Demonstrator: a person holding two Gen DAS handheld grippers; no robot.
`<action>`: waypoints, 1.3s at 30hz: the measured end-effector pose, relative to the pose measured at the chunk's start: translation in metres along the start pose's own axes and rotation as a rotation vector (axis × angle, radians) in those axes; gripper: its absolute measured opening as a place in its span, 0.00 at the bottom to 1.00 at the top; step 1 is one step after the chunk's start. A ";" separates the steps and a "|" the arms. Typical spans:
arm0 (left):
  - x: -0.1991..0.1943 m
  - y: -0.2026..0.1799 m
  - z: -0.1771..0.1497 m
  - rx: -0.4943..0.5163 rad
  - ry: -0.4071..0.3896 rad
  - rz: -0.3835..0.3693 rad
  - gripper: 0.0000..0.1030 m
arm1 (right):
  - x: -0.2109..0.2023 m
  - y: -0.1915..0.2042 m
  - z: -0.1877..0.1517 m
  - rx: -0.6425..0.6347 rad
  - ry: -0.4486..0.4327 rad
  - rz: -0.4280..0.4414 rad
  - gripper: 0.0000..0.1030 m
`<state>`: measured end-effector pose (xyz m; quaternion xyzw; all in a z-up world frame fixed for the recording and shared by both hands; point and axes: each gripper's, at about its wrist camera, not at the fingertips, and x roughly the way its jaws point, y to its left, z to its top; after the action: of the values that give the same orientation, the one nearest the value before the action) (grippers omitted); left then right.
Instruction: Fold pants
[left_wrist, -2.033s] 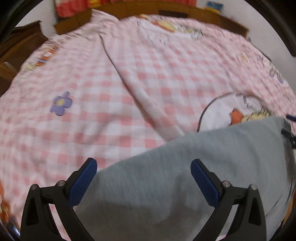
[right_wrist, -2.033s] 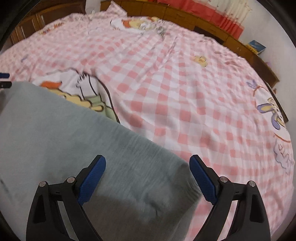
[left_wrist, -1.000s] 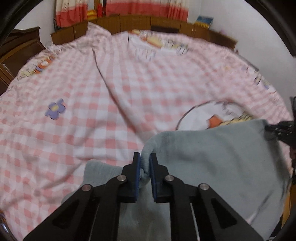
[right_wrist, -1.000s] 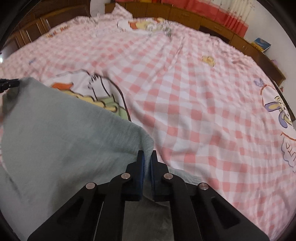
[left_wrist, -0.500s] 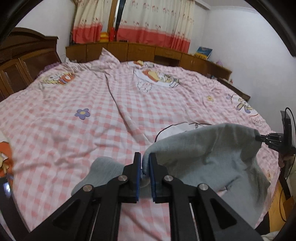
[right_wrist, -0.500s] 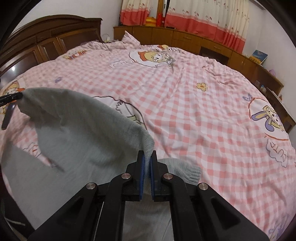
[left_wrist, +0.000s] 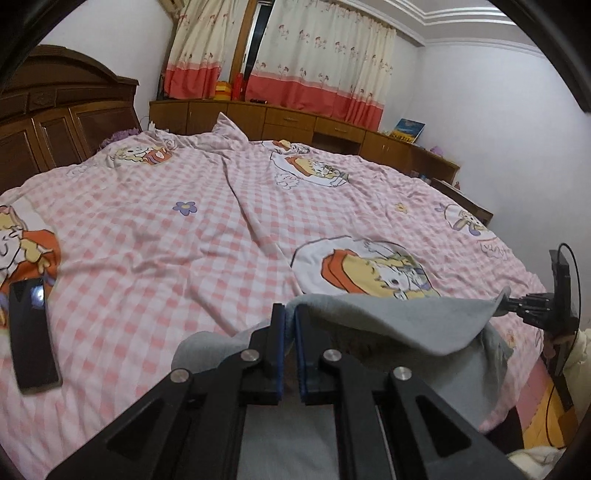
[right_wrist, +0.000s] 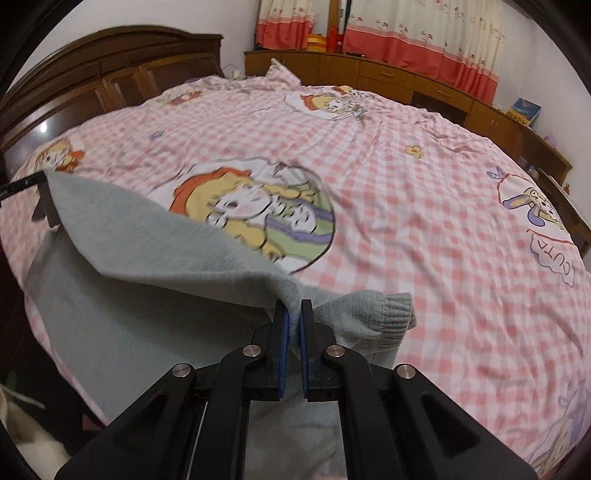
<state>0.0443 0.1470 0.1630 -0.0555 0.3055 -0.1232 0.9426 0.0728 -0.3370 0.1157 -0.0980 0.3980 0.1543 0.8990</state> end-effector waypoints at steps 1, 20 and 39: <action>-0.003 -0.003 -0.006 -0.007 0.002 -0.001 0.05 | 0.001 0.004 -0.006 -0.007 0.006 -0.001 0.06; -0.062 -0.012 -0.082 -0.136 0.000 0.067 0.05 | -0.025 0.005 -0.082 0.109 -0.008 0.088 0.06; -0.030 -0.002 -0.171 -0.173 0.231 0.145 0.08 | -0.004 0.012 -0.134 0.168 0.154 0.002 0.22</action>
<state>-0.0809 0.1476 0.0420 -0.0999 0.4245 -0.0333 0.8993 -0.0265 -0.3665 0.0289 -0.0333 0.4776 0.1134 0.8706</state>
